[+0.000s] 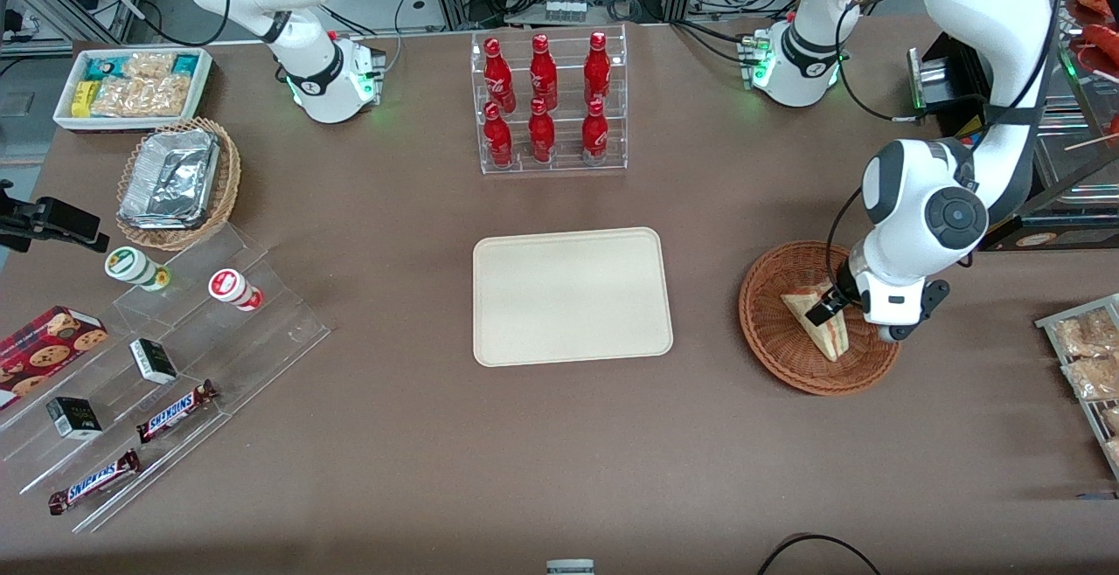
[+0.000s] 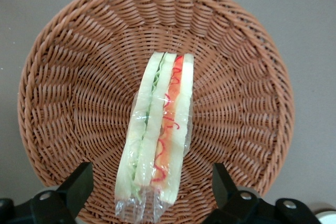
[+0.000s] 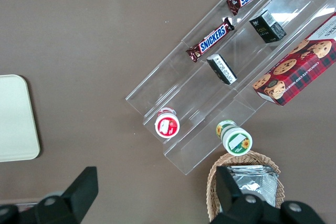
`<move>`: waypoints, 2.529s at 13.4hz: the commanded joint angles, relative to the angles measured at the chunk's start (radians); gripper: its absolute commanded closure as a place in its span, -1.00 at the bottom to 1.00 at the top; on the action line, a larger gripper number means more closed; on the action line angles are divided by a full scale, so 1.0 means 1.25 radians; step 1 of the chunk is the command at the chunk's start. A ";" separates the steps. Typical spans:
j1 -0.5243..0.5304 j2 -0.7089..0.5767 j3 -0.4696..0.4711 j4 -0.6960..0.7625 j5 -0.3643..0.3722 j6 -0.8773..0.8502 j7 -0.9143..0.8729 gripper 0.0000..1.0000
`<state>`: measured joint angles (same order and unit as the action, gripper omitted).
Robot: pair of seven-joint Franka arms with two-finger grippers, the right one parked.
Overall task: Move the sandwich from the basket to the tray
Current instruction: 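Lower the open left gripper and close it on the wrapped sandwich, then lift the sandwich with the left gripper and carry it toward the tray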
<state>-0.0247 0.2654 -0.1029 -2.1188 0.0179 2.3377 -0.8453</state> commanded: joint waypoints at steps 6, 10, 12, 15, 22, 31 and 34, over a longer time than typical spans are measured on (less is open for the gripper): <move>-0.012 0.050 0.007 0.006 0.000 0.025 -0.018 -0.91; -0.011 0.048 0.007 0.005 0.002 0.016 -0.007 1.00; -0.012 0.042 0.007 0.006 0.002 0.012 -0.005 1.00; -0.012 0.021 0.006 0.060 0.002 -0.083 -0.002 1.00; -0.027 -0.010 -0.038 0.132 0.002 -0.232 -0.004 1.00; -0.197 0.102 -0.152 0.253 0.003 -0.227 -0.004 1.00; -0.283 0.184 -0.151 0.340 0.005 -0.226 -0.065 1.00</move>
<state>-0.3207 0.4060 -0.3016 -1.8058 0.0181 2.0729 -0.8840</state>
